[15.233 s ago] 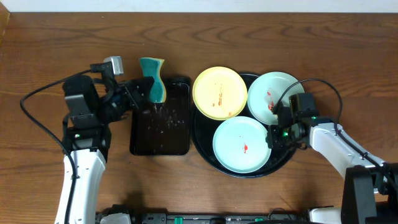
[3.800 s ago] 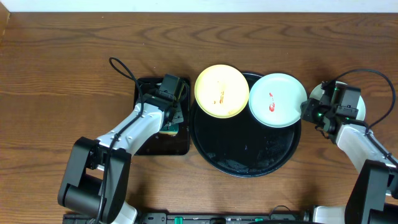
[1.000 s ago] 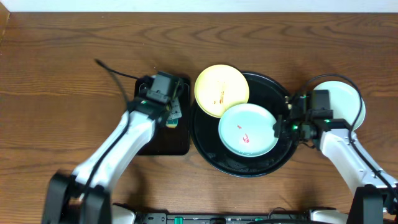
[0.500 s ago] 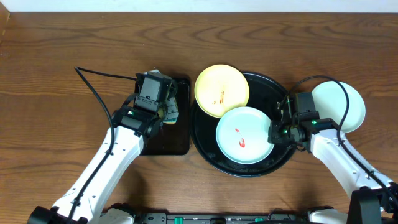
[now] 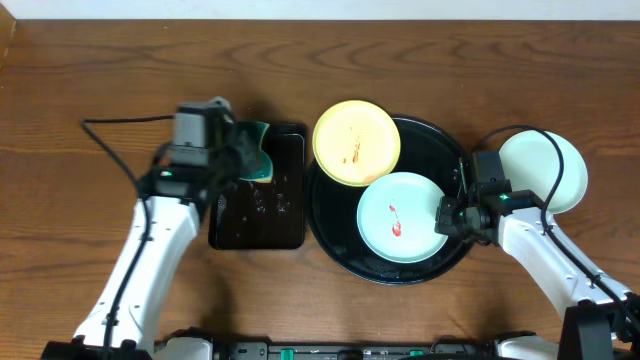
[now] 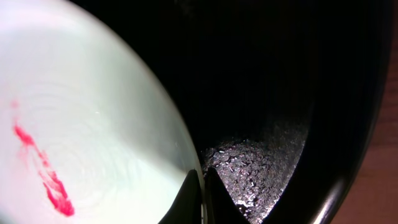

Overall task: Clean dirty plates on tray and stack at the side
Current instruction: 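Lift the green sponge from the small tray with the left gripper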

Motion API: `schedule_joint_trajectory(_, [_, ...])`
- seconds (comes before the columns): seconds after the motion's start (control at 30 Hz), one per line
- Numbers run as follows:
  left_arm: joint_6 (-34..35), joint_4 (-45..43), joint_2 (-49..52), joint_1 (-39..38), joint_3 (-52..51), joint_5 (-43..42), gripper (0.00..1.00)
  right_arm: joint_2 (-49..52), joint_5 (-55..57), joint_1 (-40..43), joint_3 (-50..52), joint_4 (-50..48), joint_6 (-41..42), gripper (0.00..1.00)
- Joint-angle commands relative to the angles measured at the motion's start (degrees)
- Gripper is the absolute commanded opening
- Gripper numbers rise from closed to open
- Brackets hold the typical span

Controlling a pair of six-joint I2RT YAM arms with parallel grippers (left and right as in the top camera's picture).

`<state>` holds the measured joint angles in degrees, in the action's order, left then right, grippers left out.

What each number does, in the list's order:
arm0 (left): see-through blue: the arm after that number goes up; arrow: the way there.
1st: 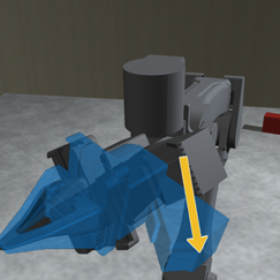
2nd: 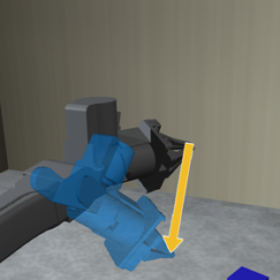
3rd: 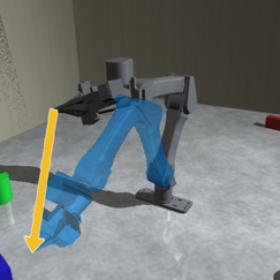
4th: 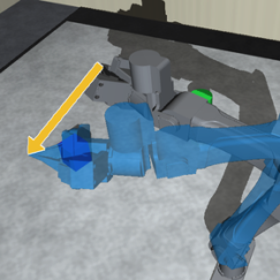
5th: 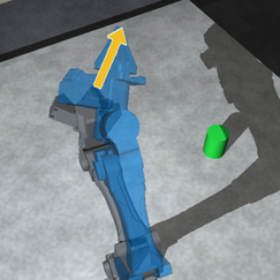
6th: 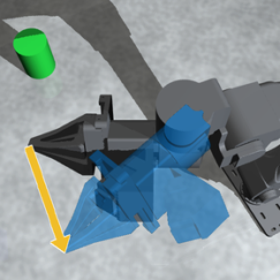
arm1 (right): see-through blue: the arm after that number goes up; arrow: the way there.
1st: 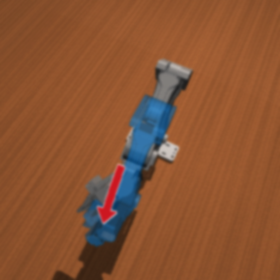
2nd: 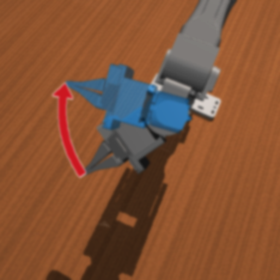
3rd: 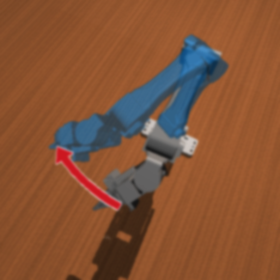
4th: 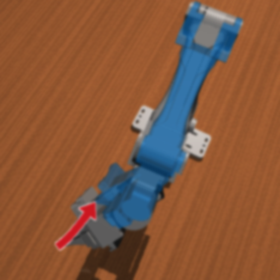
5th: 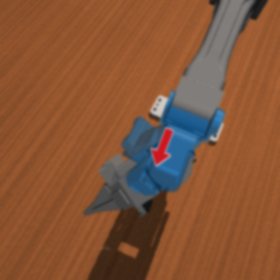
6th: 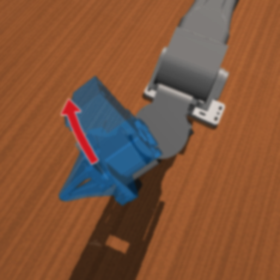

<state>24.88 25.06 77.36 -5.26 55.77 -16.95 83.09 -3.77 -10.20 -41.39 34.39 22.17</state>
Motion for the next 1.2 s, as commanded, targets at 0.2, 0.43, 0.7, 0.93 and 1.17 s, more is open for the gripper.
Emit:
schedule_joint_trajectory(0.2, [-10.1, 1.7, 0.1, 11.4, -0.3, -28.8, 0.08, 0.3, 2.6, -0.4, 0.3, -0.8, 1.6, 0.01])
schedule_joint_trajectory(0.43, [-10.5, 1.7, 0.1, 14.3, -0.4, -32.1, 0.07, 0.3, 2.6, -0.4, 0.3, -0.8, 1.6, 0.01])
schedule_joint_trajectory(0.7, [-10.5, 1.7, 0.1, 14.3, -0.4, -32.1, 0.07, 0.3, 2.6, -0.4, 0.3, -0.8, 1.6, 0.01])
schedule_joint_trajectory(0.93, [-10.5, 1.6, 0.1, 14.3, -0.4, -32.1, 0.07, 0.3, 2.6, -0.4, 0.3, -0.8, 1.6, 0.01])
schedule_joint_trajectory(1.17, [-11.4, 1.6, 0.1, 14.3, -0.4, -32.2, 0.07, 0.3, 2.6, -0.4, 0.3, -0.8, 1.6, 0.01])
